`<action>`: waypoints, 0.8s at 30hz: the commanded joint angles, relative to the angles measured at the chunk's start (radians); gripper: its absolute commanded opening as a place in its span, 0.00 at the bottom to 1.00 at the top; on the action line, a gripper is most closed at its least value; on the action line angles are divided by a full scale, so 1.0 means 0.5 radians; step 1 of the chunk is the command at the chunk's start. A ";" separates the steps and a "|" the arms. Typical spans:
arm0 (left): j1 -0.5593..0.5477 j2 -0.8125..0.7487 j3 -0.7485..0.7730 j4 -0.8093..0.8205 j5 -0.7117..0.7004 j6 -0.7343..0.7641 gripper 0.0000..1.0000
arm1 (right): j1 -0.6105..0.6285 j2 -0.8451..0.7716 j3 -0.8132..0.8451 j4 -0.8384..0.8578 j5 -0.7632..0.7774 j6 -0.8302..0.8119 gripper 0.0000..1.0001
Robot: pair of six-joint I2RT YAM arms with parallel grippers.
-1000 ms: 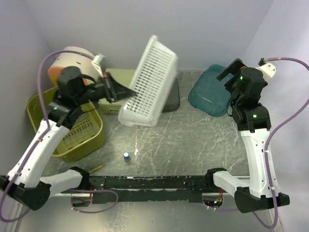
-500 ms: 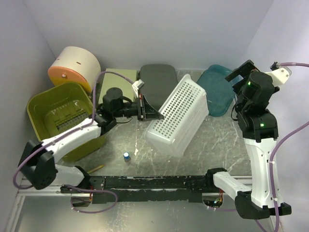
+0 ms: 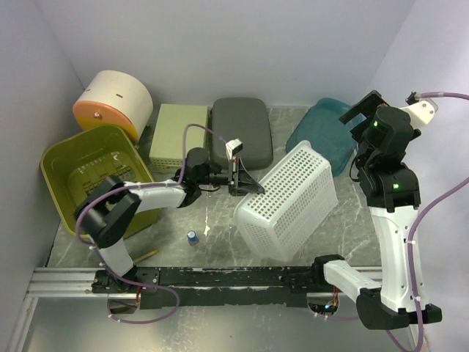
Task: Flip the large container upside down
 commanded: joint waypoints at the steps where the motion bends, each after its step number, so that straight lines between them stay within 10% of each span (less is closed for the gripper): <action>1: -0.067 0.235 0.116 0.537 0.148 -0.259 0.07 | 0.005 0.008 -0.009 -0.013 0.000 -0.032 1.00; 11: -0.095 0.793 0.307 0.533 0.254 -0.202 0.08 | 0.006 -0.016 -0.026 -0.009 -0.003 -0.040 1.00; 21: -0.105 1.076 0.892 -0.709 0.110 0.699 0.74 | 0.006 -0.027 -0.046 -0.006 -0.078 -0.053 1.00; 24: -0.114 1.079 1.168 -1.402 -0.100 1.135 0.81 | 0.006 -0.024 -0.051 -0.015 -0.109 -0.061 1.00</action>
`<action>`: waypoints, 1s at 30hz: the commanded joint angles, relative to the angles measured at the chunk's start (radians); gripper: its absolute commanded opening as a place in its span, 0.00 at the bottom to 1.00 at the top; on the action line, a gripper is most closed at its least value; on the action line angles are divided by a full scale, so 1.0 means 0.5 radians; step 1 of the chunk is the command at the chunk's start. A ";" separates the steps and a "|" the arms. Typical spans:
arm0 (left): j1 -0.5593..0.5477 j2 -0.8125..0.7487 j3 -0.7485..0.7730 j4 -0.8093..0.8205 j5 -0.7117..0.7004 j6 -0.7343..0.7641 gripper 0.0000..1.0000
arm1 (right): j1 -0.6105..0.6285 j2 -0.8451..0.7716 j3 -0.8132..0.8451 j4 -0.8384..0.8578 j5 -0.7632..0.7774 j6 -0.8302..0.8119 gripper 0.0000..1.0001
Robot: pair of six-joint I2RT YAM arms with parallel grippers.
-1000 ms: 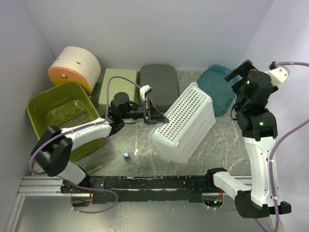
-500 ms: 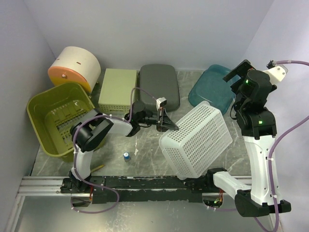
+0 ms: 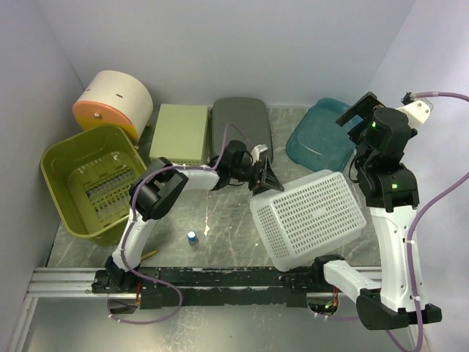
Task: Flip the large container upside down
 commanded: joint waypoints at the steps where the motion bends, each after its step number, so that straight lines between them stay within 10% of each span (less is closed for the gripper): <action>1: -0.043 -0.012 0.362 -1.044 -0.292 0.761 0.85 | 0.006 -0.020 -0.015 -0.014 -0.052 -0.031 1.00; 4: -0.042 -0.064 0.553 -1.537 -0.610 1.069 1.00 | 0.006 -0.027 -0.037 -0.001 -0.110 -0.063 1.00; 15: -0.026 -0.580 0.649 -2.006 -1.210 1.374 0.99 | 0.006 0.061 -0.162 -0.053 -0.779 -0.400 1.00; 21: 0.061 -1.168 0.459 -2.289 -1.746 1.418 0.99 | 0.037 0.101 -0.548 -0.010 -1.641 -0.318 1.00; 30: 0.585 -1.836 0.034 -2.715 -2.033 1.349 0.99 | 1.291 0.370 -0.891 0.238 -1.121 0.071 1.00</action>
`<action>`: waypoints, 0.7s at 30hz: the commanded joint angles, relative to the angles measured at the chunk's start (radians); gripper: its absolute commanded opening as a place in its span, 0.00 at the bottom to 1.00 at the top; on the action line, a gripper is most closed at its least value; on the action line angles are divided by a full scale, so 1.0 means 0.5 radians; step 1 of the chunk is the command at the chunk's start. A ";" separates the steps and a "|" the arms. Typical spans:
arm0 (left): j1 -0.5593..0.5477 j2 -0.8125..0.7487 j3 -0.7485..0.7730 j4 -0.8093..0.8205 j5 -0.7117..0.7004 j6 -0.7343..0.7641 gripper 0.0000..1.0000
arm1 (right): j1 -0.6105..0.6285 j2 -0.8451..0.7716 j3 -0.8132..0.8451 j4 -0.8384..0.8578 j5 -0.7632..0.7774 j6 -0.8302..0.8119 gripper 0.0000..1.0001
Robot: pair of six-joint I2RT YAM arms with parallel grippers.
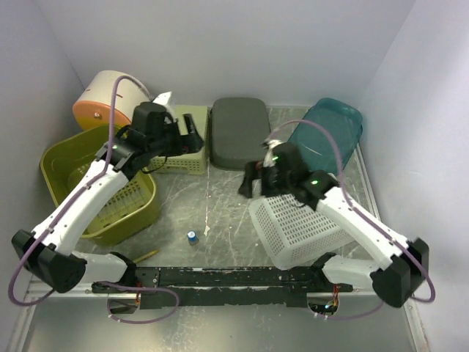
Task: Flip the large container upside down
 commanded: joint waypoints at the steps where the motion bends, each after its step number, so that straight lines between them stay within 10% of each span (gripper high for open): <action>1: 0.208 -0.102 -0.160 -0.419 -0.218 0.001 0.99 | 0.602 0.244 0.129 0.094 0.355 0.158 1.00; 11: 0.591 -0.300 -0.409 -0.568 -0.317 -0.022 0.99 | 0.823 0.709 0.204 -0.273 1.090 0.355 1.00; 21: 0.667 -0.217 -0.571 -0.426 -0.189 0.006 0.99 | 0.177 0.702 0.068 -0.389 1.239 0.755 1.00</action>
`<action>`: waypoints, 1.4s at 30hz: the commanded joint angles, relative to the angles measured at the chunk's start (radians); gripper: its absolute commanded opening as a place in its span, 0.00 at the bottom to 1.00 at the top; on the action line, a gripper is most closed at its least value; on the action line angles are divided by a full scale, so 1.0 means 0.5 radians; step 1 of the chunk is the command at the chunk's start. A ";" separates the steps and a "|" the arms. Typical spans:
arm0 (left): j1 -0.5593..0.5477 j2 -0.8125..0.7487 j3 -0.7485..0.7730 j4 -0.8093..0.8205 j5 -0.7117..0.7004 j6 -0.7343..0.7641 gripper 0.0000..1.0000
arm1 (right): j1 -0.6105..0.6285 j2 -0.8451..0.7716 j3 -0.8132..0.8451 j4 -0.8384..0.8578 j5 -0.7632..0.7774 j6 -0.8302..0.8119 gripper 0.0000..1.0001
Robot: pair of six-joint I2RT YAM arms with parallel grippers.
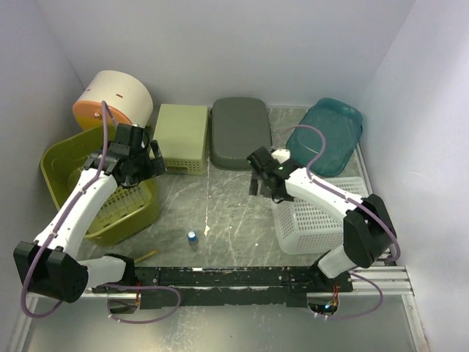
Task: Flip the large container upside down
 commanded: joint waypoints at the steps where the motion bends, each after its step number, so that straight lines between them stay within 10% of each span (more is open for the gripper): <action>1: 0.015 0.019 -0.030 0.087 0.056 0.028 0.98 | -0.251 -0.098 -0.056 -0.062 0.133 0.169 1.00; 10: 0.014 0.046 -0.119 0.113 0.002 0.045 0.80 | -0.277 -0.207 0.067 0.169 -0.117 -0.060 1.00; 21: 0.014 -0.094 0.040 -0.099 -0.253 0.060 0.07 | -0.278 -0.267 0.103 0.168 -0.112 -0.156 1.00; 32: 0.015 -0.295 0.854 -0.617 -0.274 0.177 0.07 | -0.283 -0.302 0.114 0.138 -0.021 -0.221 1.00; 42: 0.015 -0.358 1.141 -0.480 0.490 0.266 0.07 | -0.286 -0.309 0.219 0.119 0.012 -0.242 1.00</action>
